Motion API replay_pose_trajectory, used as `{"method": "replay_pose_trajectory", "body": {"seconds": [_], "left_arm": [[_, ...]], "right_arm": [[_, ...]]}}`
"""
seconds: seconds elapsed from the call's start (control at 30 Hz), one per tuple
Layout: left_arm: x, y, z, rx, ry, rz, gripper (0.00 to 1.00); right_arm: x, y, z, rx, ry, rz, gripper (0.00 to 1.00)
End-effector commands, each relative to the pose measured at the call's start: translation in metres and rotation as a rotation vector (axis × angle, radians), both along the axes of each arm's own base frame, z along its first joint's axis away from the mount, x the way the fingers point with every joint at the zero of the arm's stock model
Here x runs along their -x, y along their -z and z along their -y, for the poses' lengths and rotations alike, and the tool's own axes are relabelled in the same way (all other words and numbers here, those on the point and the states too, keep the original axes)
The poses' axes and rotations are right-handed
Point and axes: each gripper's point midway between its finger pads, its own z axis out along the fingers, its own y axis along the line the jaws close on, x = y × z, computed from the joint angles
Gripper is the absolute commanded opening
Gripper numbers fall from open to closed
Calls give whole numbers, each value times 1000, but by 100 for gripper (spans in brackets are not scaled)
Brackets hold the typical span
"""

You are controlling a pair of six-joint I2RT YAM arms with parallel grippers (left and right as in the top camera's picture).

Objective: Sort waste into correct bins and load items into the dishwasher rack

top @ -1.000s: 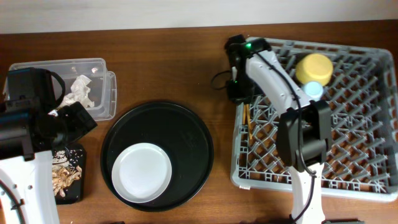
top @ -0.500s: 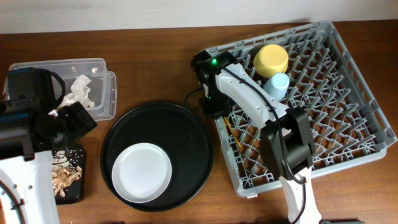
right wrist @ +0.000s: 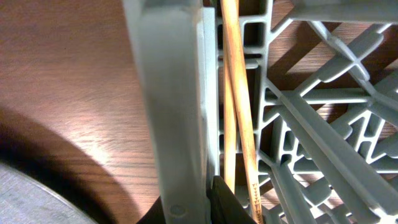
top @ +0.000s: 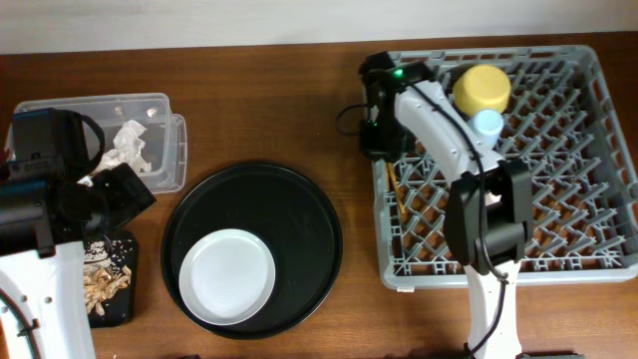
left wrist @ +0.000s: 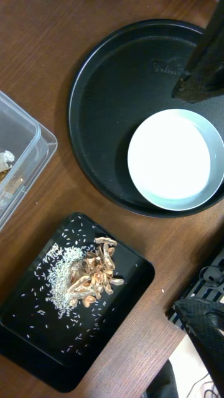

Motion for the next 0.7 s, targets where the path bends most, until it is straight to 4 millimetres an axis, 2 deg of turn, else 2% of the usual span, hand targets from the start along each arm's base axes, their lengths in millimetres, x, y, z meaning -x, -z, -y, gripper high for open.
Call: {"method": "replay_pose_trajectory", "body": {"seconds": [0.0, 0.17, 0.27, 0.43, 0.53, 0.67], "left_arm": [[2, -6, -1, 2, -13, 25, 99], [2, -6, -1, 2, -13, 25, 99], [2, -6, -1, 2, -13, 25, 99], [2, -6, -1, 2, -14, 25, 99], [2, -6, -1, 2, -13, 25, 99], [2, -6, -1, 2, -13, 25, 99]], "right_arm": [[1, 4, 9, 35, -29, -6, 15], [3, 4, -3, 33, -56, -2, 15], [12, 3, -18, 1, -133, -20, 16], [19, 1, -22, 13, -149, -38, 17], [21, -7, -21, 11, -145, -29, 28], [15, -39, -19, -4, -139, 39, 46]]}}
